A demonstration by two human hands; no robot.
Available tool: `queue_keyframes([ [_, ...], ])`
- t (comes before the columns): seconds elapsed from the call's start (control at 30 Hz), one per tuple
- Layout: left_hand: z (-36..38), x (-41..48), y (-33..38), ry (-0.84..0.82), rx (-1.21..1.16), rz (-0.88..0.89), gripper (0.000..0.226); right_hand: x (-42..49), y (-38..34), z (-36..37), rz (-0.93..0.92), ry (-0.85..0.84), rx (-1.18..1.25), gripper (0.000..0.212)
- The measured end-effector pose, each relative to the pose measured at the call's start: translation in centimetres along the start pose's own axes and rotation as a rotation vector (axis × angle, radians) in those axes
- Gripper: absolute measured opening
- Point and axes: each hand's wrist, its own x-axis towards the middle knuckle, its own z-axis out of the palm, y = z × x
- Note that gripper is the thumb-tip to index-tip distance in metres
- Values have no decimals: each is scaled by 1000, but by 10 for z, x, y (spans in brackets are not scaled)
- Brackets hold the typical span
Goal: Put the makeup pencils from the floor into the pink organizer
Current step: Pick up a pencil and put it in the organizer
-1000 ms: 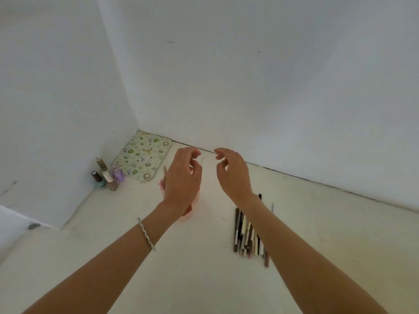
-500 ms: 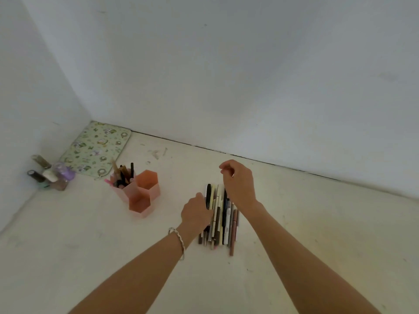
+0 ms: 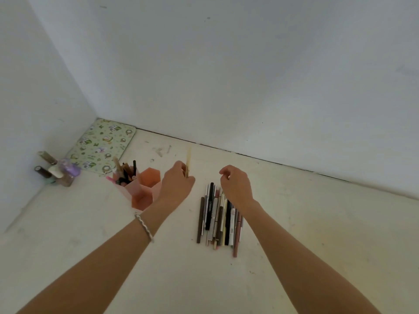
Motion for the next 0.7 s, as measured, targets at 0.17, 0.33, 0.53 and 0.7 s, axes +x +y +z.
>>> queue_keyframes([
  [0.17, -28, 2, 5, 2, -147, 40, 19, 1, -1, 27, 99, -180, -329, 19],
  [0.33, -33, -5, 5, -15, -263, 11, 3, -1, -3, 53, 13, -154, -611, 21],
  [0.53, -43, -10, 4, 88, -216, 55, 18, 3, -12, 76, -13, -118, -653, 23],
  [0.7, -58, -10, 4, 72, -417, 97, 57, 5, -24, 84, 52, -117, -498, 22],
])
